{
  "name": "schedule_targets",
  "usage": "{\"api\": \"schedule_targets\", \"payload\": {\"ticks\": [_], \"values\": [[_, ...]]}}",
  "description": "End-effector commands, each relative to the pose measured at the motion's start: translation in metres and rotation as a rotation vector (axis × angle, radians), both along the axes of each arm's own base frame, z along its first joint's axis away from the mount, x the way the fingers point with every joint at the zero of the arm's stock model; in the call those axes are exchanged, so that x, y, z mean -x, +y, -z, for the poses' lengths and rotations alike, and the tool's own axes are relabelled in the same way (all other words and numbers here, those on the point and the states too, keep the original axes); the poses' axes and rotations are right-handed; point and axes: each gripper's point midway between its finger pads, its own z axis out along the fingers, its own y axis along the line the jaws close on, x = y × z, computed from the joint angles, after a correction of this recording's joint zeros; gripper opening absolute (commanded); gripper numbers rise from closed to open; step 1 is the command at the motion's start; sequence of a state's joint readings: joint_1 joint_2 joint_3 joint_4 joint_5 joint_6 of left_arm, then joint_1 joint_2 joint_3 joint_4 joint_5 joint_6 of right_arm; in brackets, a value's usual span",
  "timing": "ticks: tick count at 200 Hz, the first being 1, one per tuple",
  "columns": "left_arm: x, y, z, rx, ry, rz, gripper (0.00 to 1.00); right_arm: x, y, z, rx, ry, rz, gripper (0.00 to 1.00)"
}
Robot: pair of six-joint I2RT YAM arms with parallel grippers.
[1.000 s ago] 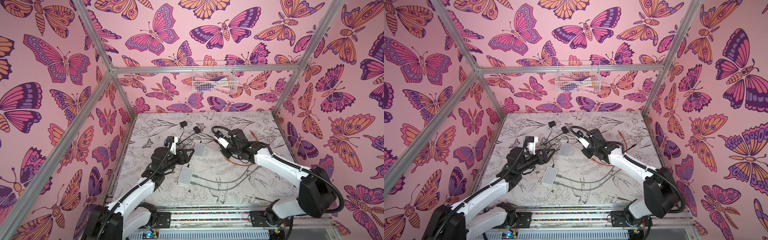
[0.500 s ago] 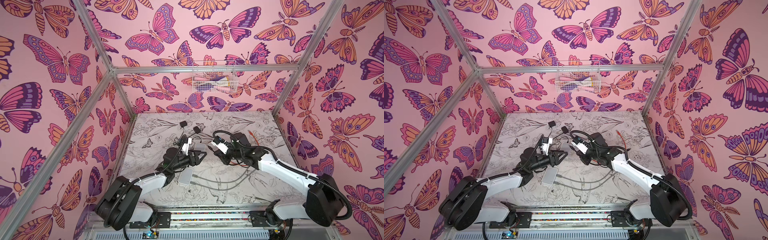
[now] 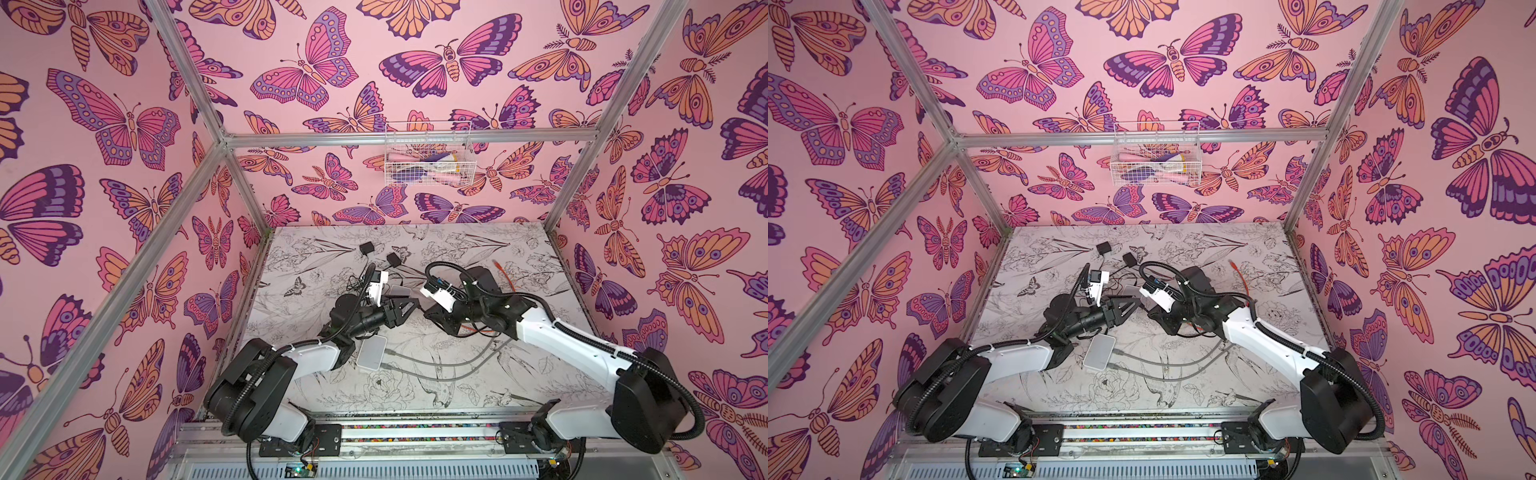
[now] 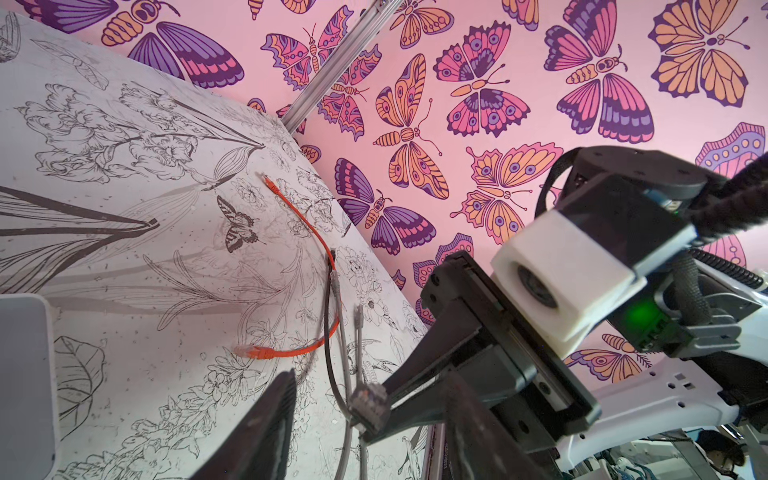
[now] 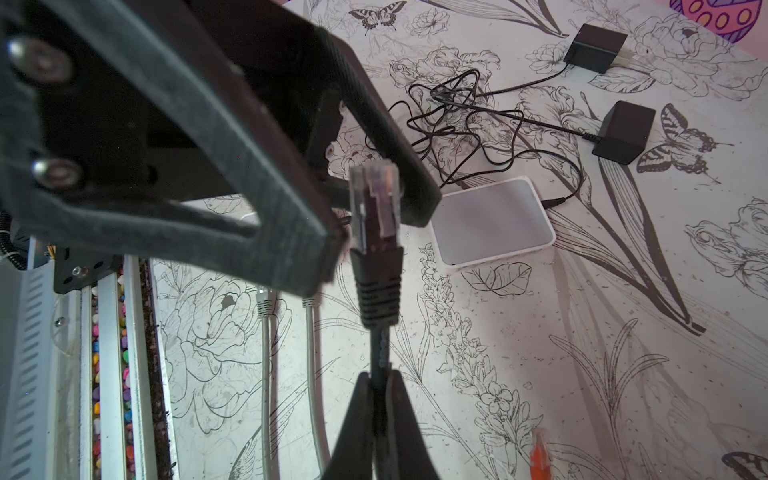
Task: Insert the plug into the switch port
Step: 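Lift the black ethernet plug with the right gripper toward the white box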
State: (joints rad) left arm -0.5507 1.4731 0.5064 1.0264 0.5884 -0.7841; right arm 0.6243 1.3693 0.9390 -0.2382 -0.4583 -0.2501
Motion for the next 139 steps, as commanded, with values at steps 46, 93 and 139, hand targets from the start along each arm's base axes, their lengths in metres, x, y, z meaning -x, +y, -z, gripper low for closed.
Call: {"api": "schedule_targets", "payload": {"ticks": [46,93,139], "values": [[0.0016,-0.0076,-0.0142,0.046,-0.062,0.036,0.35,0.0117,0.0055,-0.0084,-0.028,0.019,-0.046,0.00],[0.0014,-0.0085,-0.0125,0.052,-0.058,0.040,0.15,0.0126,0.0053,-0.0072,-0.018,0.025,-0.049,0.00],[0.0040,-0.0088,-0.0123,0.050,-0.068,0.051,0.00,0.0130,0.0033,-0.0148,-0.024,0.008,-0.042,0.02]]}}
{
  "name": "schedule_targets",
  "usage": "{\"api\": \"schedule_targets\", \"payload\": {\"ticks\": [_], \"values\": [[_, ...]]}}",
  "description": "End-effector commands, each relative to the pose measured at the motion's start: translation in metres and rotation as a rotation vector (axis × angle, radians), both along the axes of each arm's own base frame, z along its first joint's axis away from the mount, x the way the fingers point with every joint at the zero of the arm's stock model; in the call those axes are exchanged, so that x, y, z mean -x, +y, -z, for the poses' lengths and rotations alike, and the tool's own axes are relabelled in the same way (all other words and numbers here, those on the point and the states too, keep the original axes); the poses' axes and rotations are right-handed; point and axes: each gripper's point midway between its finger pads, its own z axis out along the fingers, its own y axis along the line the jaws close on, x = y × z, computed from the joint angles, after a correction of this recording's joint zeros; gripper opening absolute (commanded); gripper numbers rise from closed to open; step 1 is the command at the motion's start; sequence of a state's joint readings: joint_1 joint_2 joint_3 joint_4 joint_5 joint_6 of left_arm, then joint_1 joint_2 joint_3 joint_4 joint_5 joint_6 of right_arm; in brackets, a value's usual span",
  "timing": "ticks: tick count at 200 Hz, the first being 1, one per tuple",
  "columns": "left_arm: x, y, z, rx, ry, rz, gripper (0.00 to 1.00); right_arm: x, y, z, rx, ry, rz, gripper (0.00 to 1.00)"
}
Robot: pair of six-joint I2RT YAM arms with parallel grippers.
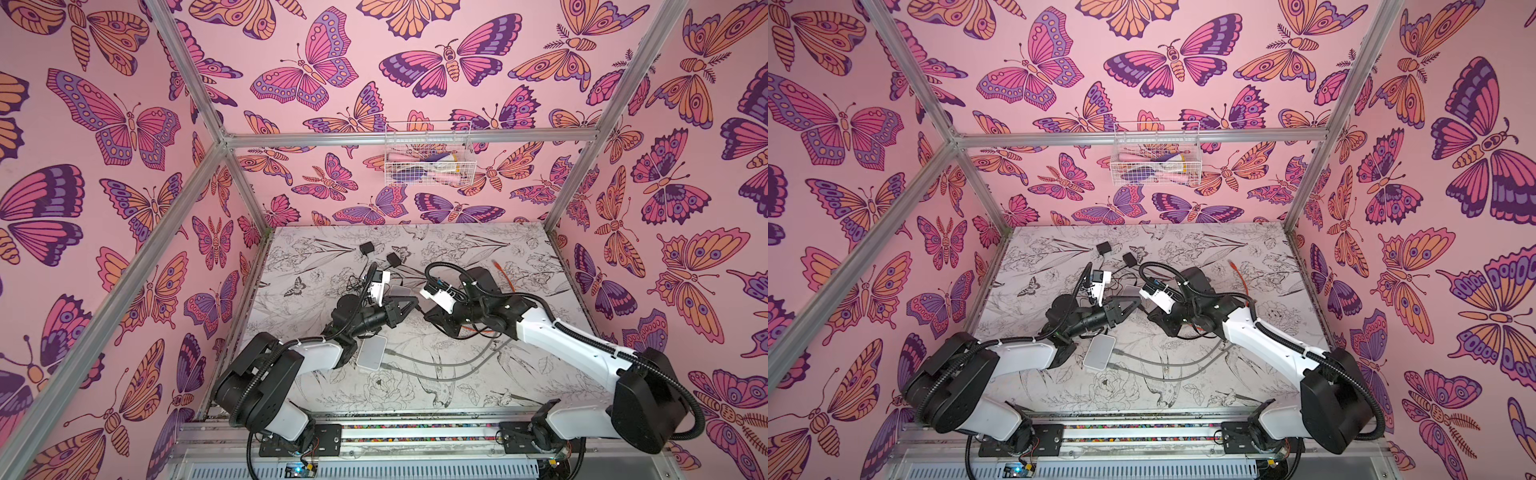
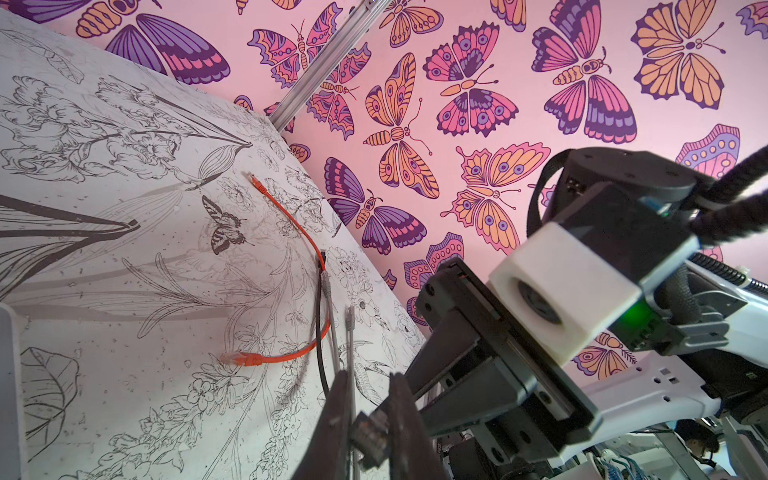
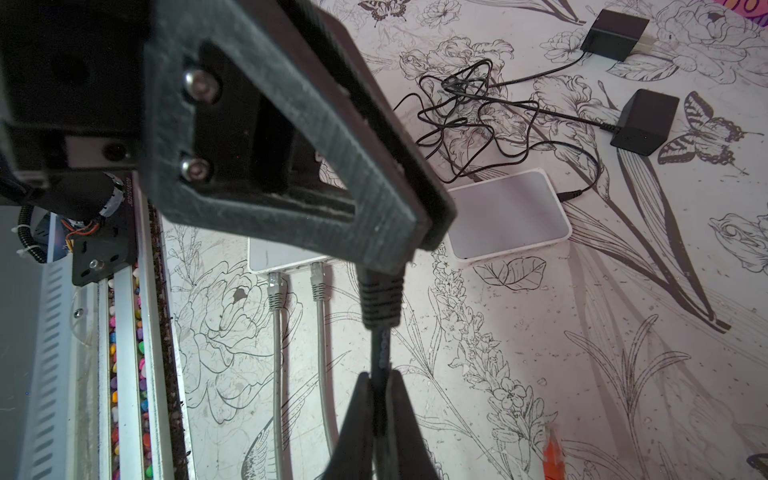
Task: Insert the plug into the switch port
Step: 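Lift the black ethernet plug with the right gripper toward the white box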
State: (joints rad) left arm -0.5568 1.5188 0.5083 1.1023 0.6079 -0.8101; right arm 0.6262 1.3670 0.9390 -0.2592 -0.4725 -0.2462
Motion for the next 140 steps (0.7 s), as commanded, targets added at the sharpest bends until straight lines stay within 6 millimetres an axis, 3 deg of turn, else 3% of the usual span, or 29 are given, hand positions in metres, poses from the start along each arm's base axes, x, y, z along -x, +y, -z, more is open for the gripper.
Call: {"api": "schedule_targets", "payload": {"ticks": [1,13,23,65,140], "values": [[0.003,-0.003,-0.013,0.024,-0.066,0.025,0.00,0.008,0.004,-0.017,-0.028,-0.015,-0.032,0.04],[0.004,-0.003,-0.014,0.024,-0.073,0.031,0.00,0.012,0.004,-0.022,-0.037,-0.014,-0.047,0.20],[0.006,-0.003,-0.015,0.028,-0.081,0.037,0.00,0.015,0.003,-0.027,-0.047,-0.017,-0.057,0.23],[0.014,-0.005,-0.023,0.053,-0.113,0.080,0.00,0.024,0.008,-0.048,-0.092,-0.021,-0.103,0.25],[0.016,-0.005,-0.025,0.067,-0.117,0.089,0.00,0.014,0.013,-0.052,-0.082,-0.028,-0.102,0.23]]}}
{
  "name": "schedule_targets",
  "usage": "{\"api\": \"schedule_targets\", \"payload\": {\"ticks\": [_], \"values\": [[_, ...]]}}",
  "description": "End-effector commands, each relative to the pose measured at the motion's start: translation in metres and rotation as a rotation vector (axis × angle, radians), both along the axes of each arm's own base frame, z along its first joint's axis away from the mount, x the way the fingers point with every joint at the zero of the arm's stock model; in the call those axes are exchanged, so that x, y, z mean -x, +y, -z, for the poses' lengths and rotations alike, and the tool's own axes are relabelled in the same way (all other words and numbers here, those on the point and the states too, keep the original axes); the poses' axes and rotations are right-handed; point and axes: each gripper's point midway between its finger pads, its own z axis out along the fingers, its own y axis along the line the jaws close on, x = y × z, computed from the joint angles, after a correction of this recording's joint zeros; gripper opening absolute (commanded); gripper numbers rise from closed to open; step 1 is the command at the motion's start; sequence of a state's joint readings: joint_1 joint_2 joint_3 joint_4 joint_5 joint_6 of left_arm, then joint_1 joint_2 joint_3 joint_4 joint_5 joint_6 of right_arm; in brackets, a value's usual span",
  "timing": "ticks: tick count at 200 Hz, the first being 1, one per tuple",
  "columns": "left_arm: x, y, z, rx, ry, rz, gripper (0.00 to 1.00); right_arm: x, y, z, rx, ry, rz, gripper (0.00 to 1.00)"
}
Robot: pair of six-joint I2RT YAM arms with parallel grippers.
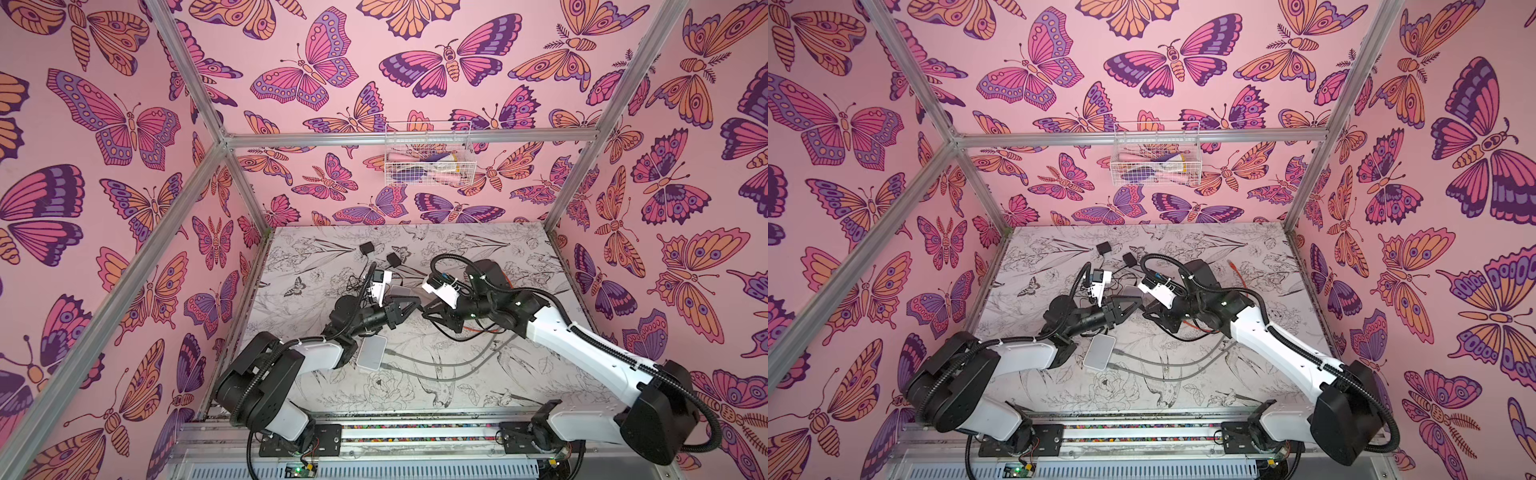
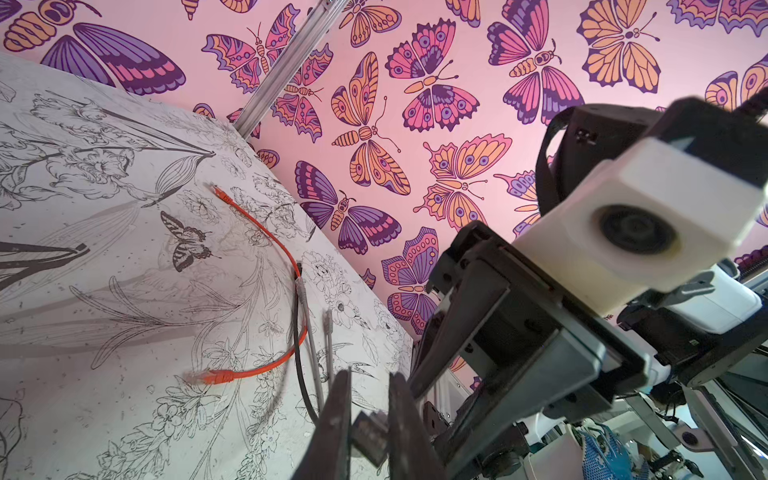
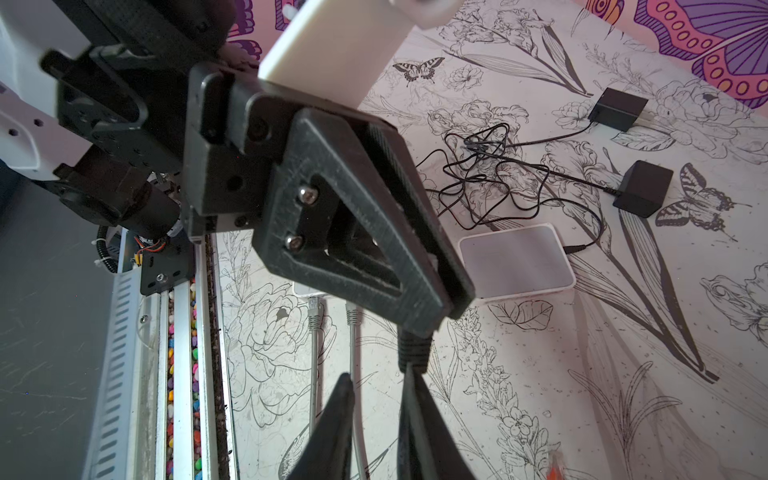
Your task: Insert the plug into the switch port
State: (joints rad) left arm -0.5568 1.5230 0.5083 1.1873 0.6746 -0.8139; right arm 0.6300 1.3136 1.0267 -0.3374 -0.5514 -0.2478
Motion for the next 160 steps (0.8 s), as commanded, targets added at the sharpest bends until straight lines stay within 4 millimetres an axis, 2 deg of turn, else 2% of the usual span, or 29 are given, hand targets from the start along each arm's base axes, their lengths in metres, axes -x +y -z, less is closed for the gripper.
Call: {"api": "schedule_targets", "payload": {"ticks": [1,67,111,160], "values": [[0.005,-0.001,-0.009,0.026,-0.050,0.022,0.00,0.002,0.005,-0.005,-0.001,-0.009,-0.038,0.23],[0.006,-0.001,-0.011,0.029,-0.059,0.021,0.00,-0.006,0.003,0.002,0.023,-0.023,-0.003,0.25],[0.007,0.001,-0.014,0.032,-0.068,0.017,0.00,-0.019,0.000,0.009,0.049,-0.036,0.051,0.27],[0.007,0.002,-0.015,0.033,-0.070,0.015,0.00,-0.018,0.003,0.007,0.033,-0.033,0.042,0.25]]}}
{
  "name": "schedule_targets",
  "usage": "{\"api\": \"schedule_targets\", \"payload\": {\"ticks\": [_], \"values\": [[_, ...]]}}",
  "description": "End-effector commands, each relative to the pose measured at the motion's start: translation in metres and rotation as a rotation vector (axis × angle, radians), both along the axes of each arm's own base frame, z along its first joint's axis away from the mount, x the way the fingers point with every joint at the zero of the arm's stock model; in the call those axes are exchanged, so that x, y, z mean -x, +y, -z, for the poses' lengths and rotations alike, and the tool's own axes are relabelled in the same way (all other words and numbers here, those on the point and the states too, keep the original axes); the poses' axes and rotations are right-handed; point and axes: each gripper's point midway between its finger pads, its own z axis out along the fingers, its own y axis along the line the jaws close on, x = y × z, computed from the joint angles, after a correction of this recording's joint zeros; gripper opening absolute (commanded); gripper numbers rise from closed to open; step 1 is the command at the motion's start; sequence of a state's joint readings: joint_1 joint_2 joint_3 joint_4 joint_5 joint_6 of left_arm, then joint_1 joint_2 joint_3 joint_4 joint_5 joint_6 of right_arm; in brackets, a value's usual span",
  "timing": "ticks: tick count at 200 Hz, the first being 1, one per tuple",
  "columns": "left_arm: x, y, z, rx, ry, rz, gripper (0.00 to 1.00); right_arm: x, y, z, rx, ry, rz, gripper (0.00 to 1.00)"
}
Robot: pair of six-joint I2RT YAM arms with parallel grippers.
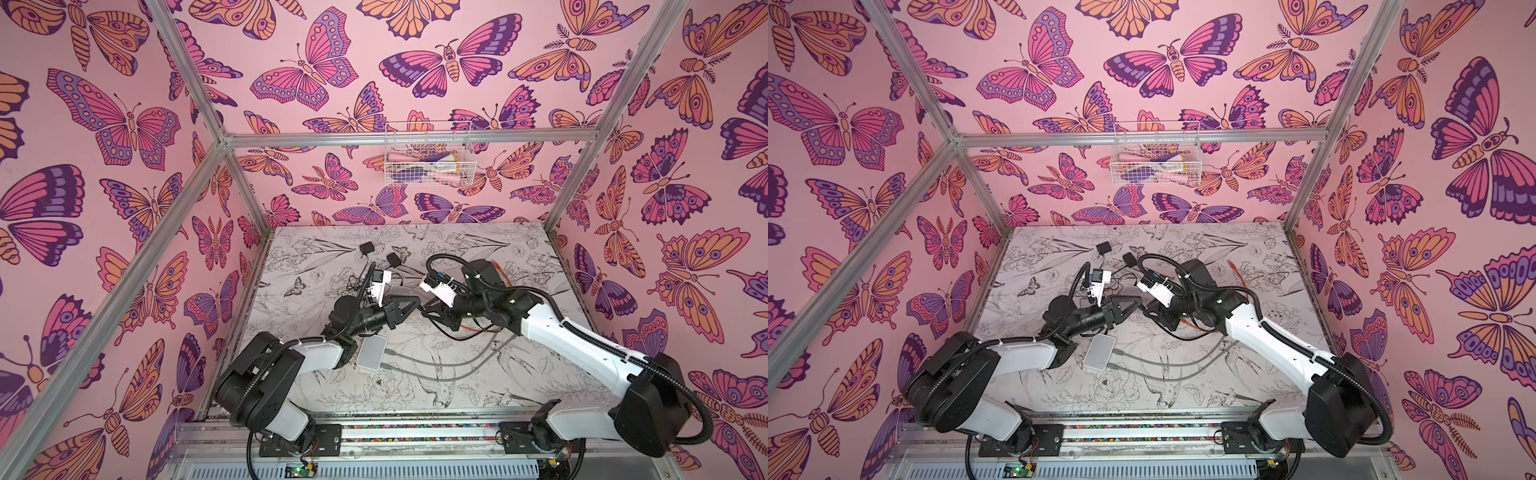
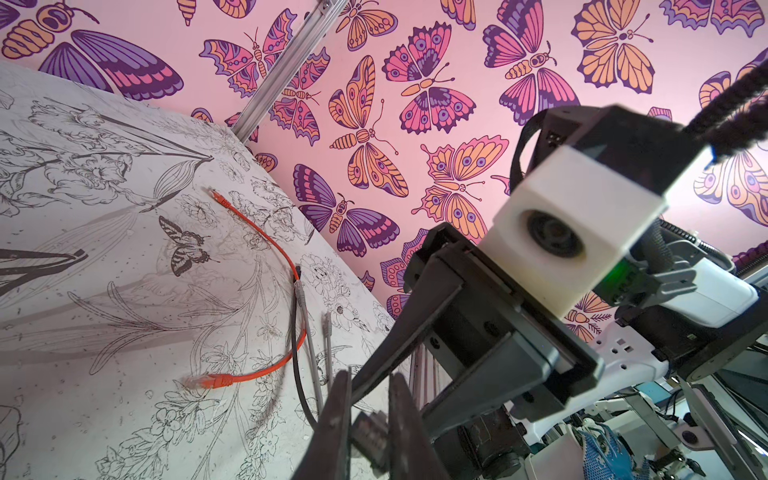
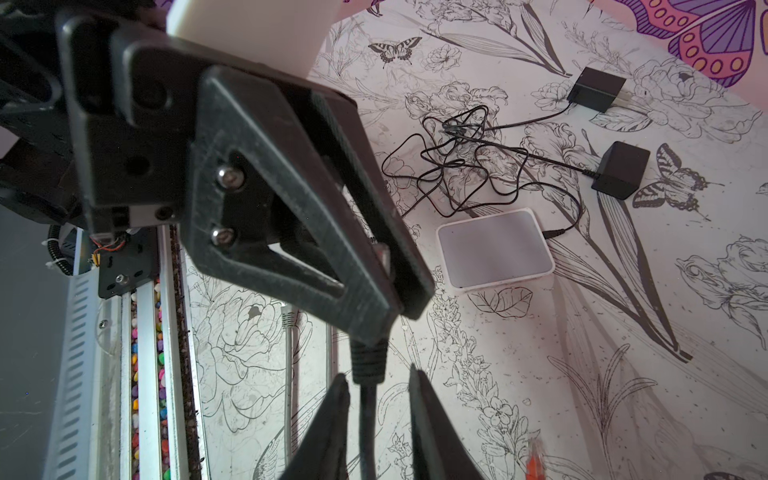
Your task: Insert the plug into the switch port
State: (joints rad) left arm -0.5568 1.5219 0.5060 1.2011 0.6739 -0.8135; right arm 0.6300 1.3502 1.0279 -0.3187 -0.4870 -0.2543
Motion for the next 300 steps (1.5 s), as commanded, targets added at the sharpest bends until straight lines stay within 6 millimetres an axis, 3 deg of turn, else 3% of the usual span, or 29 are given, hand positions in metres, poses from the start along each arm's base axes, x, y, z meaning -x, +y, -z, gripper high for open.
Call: {"api": "schedule_targets", "payload": {"ticks": [1,36,140,177,189,194,211,221,242,268,295,300], "values": [[0.007,0.001,-0.012,0.026,-0.059,0.015,0.00,-0.004,0.005,-0.006,-0.012,-0.016,-0.004,0.25],[0.007,0.001,-0.011,0.028,-0.058,0.016,0.00,-0.003,0.007,-0.008,-0.030,-0.009,-0.015,0.13],[0.010,0.004,-0.015,0.041,-0.073,0.008,0.00,-0.003,0.008,-0.003,-0.020,0.008,-0.016,0.19],[0.010,0.004,-0.011,0.036,-0.063,0.013,0.00,-0.004,0.009,-0.007,-0.035,0.005,-0.007,0.01],[0.012,0.003,-0.010,0.034,-0.063,0.031,0.00,-0.008,0.007,-0.009,-0.033,-0.013,0.013,0.00],[0.012,0.004,-0.011,0.033,-0.065,0.037,0.09,-0.010,0.006,-0.010,-0.029,-0.023,0.024,0.00],[0.004,0.018,-0.005,0.033,-0.031,0.000,0.51,-0.019,0.000,-0.014,-0.010,-0.069,0.072,0.00],[-0.005,0.031,-0.001,0.033,-0.004,-0.044,0.61,-0.028,-0.006,-0.014,0.025,-0.114,0.112,0.00],[-0.030,0.057,0.019,-0.020,0.106,-0.159,0.61,-0.056,-0.027,-0.015,0.185,-0.229,0.209,0.00],[-0.050,0.068,0.070,-0.343,0.265,-0.263,0.54,-0.101,-0.058,-0.020,0.418,-0.382,0.331,0.00],[-0.063,0.085,0.096,-0.541,0.303,-0.350,0.52,-0.125,-0.070,0.001,0.576,-0.417,0.261,0.00],[-0.064,0.086,0.100,-0.561,0.309,-0.354,0.51,-0.131,-0.071,0.014,0.609,-0.401,0.252,0.00]]}}
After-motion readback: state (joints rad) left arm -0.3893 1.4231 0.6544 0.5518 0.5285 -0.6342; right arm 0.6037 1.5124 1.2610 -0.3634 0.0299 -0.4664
